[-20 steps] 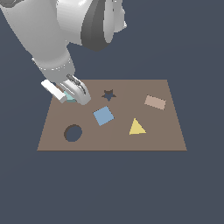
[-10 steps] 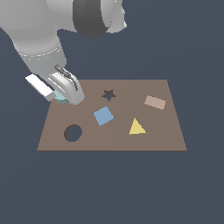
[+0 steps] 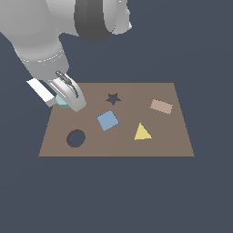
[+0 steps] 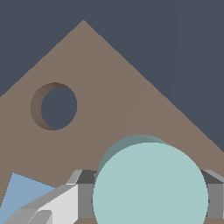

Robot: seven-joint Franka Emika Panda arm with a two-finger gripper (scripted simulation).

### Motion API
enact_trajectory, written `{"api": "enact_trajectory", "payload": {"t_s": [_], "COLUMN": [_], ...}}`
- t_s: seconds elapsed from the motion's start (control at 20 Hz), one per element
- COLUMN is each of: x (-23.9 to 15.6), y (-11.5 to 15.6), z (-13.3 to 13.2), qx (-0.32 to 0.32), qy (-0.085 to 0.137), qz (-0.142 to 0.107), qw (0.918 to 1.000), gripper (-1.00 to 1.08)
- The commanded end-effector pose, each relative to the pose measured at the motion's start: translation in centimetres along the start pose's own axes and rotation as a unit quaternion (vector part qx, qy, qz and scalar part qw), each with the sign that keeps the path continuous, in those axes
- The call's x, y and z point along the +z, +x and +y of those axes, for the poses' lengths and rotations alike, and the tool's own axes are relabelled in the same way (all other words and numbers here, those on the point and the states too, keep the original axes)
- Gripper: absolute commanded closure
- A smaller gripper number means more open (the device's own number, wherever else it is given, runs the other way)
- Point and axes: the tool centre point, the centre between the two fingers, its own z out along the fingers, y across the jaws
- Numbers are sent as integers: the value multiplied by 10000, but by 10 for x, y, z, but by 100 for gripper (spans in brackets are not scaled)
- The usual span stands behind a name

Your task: Insert a designated object into the corresponding slot on a board.

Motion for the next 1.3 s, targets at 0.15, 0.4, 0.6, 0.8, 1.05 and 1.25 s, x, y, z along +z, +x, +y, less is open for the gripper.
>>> {"api": "enact_trajectory", "payload": {"t_s": [0.15,0.4,0.6,0.8,1.05,1.25], "x": [5,13,21,29,38,45], "y": [4,10,15,21,30,36], "z": [2,5,7,8,8,5], "qx": [478,1136,1800,2571,3614,4399], "qy": [-38,-103,-172,-255,-365,-441], "qz": [-56,-133,-193,-245,-279,-279], "qw": [9988,9934,9833,9657,9313,8965], "gripper": [108,108,108,108,108,108]}}
